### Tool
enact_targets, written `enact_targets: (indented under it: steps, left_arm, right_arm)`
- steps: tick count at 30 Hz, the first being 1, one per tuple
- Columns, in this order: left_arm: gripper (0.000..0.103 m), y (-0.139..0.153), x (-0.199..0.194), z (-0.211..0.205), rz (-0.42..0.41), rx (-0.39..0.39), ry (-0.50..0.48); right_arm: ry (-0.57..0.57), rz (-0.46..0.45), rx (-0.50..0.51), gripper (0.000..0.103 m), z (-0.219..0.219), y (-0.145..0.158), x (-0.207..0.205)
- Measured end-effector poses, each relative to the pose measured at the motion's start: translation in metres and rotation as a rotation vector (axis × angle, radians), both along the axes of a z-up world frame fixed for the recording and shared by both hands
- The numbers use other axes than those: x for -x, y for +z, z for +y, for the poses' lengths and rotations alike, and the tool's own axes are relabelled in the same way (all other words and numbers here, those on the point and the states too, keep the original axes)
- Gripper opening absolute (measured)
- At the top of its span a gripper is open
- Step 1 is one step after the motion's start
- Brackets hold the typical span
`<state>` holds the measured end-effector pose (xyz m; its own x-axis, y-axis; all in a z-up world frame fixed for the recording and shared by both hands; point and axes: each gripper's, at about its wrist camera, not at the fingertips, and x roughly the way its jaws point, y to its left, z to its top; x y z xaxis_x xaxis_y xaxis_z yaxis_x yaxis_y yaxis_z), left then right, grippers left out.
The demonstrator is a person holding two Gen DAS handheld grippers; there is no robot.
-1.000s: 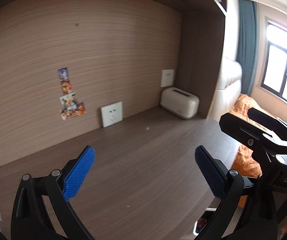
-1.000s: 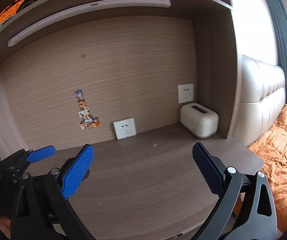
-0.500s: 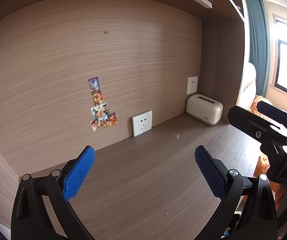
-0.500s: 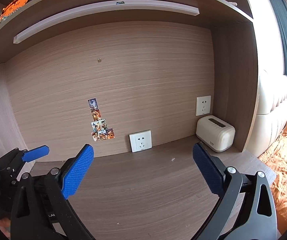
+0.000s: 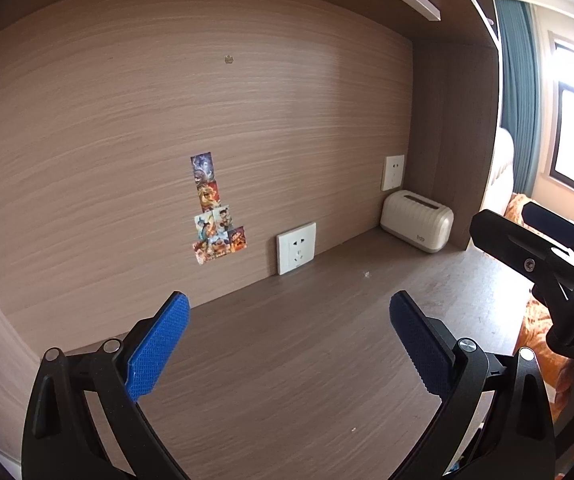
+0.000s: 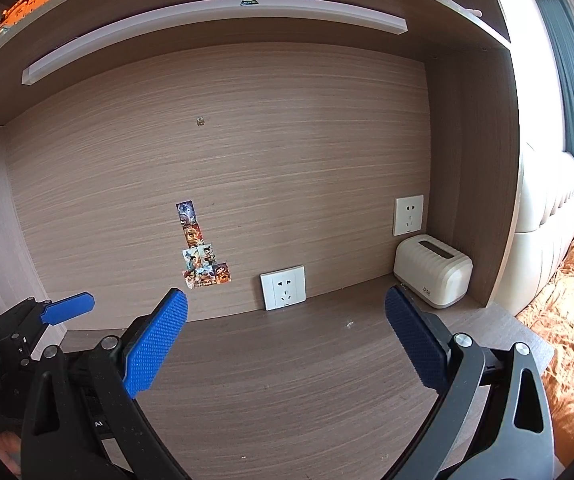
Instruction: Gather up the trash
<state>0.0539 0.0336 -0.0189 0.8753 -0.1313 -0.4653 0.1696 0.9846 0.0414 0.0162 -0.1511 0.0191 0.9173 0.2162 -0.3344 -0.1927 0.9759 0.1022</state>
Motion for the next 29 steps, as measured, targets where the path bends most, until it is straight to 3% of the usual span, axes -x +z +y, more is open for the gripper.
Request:
enact_targets:
  steps: [21,29]
  left_arm:
    - [0.098,-0.006,-0.027,0.015,-0.009,-0.020,0.013]
    - [0.098,-0.023,-0.058,0.029,0.088,0.033,0.012]
  right_arm:
    - [-0.013,0.012,0.025,0.098,0.017,-0.002,-0.027]
    - [-0.025,0.061,0.028,0.098,0.025,-0.012,-0.048]
